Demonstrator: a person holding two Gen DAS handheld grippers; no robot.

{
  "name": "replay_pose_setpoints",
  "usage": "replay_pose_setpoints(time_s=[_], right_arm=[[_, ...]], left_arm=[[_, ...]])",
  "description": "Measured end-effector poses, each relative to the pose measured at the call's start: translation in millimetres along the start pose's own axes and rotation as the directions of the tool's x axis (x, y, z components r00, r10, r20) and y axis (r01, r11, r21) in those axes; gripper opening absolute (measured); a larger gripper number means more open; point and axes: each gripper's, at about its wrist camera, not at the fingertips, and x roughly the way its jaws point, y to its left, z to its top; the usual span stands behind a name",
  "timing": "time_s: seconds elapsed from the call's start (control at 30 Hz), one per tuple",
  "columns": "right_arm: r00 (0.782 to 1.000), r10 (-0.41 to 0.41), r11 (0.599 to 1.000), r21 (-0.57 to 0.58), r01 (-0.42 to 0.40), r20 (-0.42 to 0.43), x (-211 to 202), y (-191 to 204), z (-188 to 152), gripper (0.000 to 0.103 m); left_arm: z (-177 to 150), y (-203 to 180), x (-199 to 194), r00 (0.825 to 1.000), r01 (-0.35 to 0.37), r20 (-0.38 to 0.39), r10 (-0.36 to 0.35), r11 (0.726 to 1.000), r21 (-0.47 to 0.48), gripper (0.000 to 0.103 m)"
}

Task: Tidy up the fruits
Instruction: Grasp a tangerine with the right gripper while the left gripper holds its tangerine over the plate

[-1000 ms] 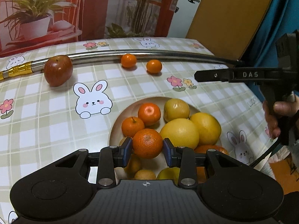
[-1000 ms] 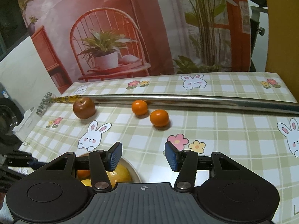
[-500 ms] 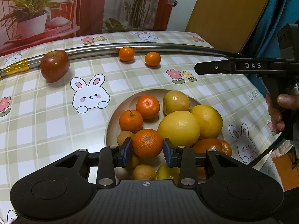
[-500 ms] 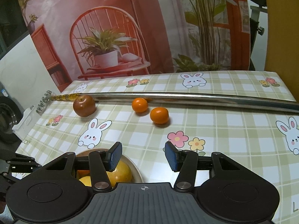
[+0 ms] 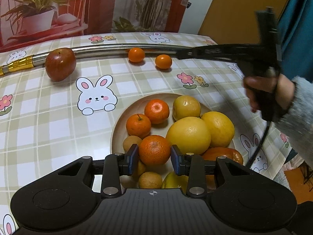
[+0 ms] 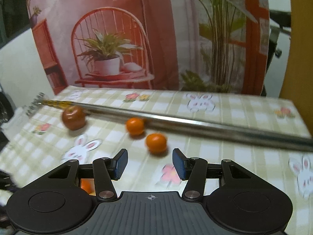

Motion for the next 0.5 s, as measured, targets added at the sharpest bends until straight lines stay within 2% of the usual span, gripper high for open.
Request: replay_pose_setpoints(time_s=[0.23,0.5], right_arm=[[0.999,0.006,1.000,0.002,-0.006,-0.054,59,-6,12,0.047],[0.994,0.020,0.999,0.050,-0.014,-0.106,90,-9,10,0.043]], left_arm=[[1,1,2,1.000,0.009,-0.005,-0.009,1.000,-0.013,0.038],[0,2,2,1.000,0.017,-0.007,-0.018,1.000,-0.024,0.038]])
